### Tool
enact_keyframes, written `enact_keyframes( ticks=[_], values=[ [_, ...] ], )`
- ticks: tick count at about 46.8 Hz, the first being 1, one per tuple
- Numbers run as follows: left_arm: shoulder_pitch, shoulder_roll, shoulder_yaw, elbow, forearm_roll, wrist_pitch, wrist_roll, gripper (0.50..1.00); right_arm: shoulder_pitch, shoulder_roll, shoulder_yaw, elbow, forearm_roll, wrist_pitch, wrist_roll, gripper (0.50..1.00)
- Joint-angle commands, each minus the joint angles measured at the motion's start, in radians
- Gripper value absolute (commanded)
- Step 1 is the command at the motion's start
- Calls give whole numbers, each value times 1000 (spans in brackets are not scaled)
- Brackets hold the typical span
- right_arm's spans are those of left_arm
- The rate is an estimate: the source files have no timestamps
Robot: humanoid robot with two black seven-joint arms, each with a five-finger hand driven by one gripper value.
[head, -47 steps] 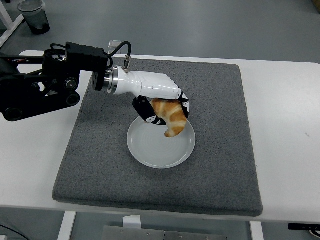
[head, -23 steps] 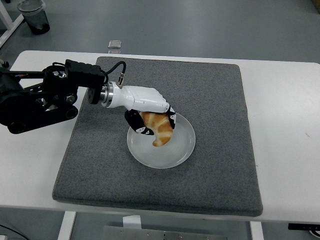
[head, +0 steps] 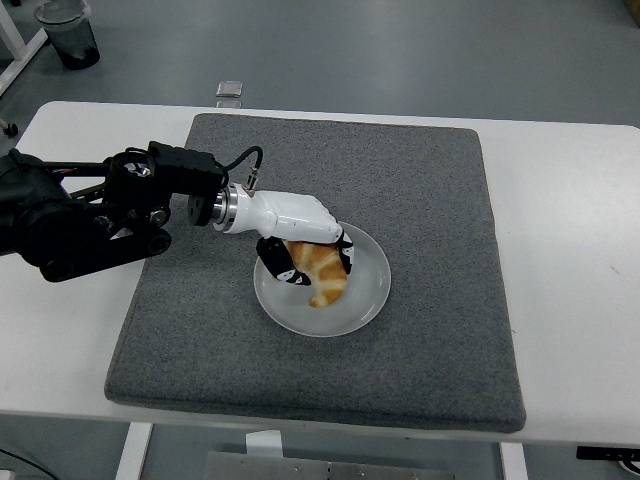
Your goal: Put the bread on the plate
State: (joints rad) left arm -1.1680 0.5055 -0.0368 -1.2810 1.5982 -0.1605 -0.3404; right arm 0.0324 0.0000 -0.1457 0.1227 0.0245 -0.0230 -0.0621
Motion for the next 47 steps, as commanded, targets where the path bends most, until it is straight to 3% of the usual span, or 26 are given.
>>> enact_keyframes(
  ticks=[1, 39, 42, 45, 47],
  values=[
    [8, -8, 0, 9, 5, 4, 0, 500, 0, 0, 0, 0, 0, 0, 1, 930],
    [44, -22, 0, 48, 3, 29, 0, 500, 0, 0, 0, 0, 0, 0, 1, 932],
    [50, -22, 0, 49, 2, 29, 0, 578, 0, 0, 0, 2, 0, 0, 1, 930],
    [50, -22, -2, 49, 0, 29, 0, 602, 0, 0, 0, 0, 0, 0, -1, 930],
    [50, -22, -2, 49, -3, 29, 0, 649, 0, 0, 0, 0, 0, 0, 1, 932]
  ],
)
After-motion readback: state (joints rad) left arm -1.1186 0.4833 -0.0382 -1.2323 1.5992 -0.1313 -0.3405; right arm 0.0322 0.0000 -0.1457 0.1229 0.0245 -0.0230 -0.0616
